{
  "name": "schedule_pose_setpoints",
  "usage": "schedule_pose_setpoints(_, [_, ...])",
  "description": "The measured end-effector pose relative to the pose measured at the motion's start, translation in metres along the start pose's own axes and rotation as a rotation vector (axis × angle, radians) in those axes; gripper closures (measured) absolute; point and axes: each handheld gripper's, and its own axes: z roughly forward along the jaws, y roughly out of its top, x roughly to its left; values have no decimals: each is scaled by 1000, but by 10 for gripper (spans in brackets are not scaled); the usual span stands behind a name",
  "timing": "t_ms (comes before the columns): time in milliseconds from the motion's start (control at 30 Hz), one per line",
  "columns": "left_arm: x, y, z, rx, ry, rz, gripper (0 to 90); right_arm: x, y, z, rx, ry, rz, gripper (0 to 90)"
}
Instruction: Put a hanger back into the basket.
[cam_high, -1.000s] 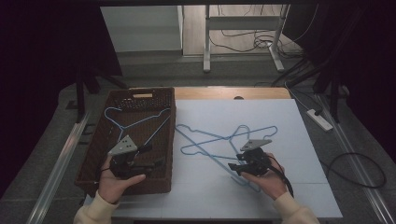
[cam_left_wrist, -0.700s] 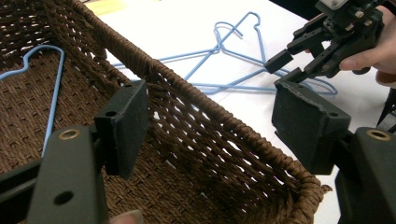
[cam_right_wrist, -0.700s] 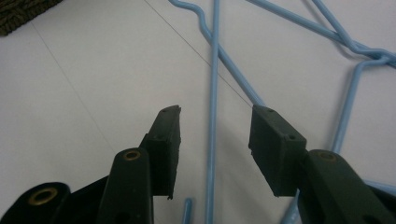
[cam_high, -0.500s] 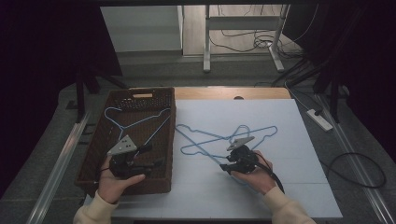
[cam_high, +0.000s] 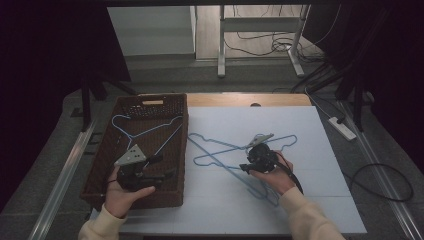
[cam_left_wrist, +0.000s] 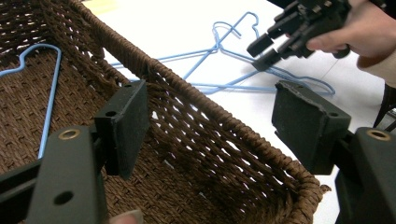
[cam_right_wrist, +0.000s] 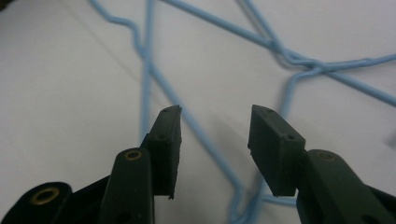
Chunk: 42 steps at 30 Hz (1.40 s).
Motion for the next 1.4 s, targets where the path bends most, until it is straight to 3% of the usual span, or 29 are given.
schedule_pose_setpoints(500, [1,0,0,-3,-6,-3,285,-32,20,17,114,-79,58,560])
schedule_pose_setpoints(833, [2,-1,1,1,-5,-1,285,-38,23,30,174,-89,77,597])
schedule_pose_setpoints(1033, [2,-1,2,6,-6,-1,285,-35,26,30,190,-76,79,714])
schedule_pose_setpoints(1167, [2,-1,3,8,-6,1,285,-33,29,31,219,-74,116,828])
schedule_pose_setpoints(1400, [2,-1,3,5,-6,-1,285,-32,31,31,232,-112,217,873])
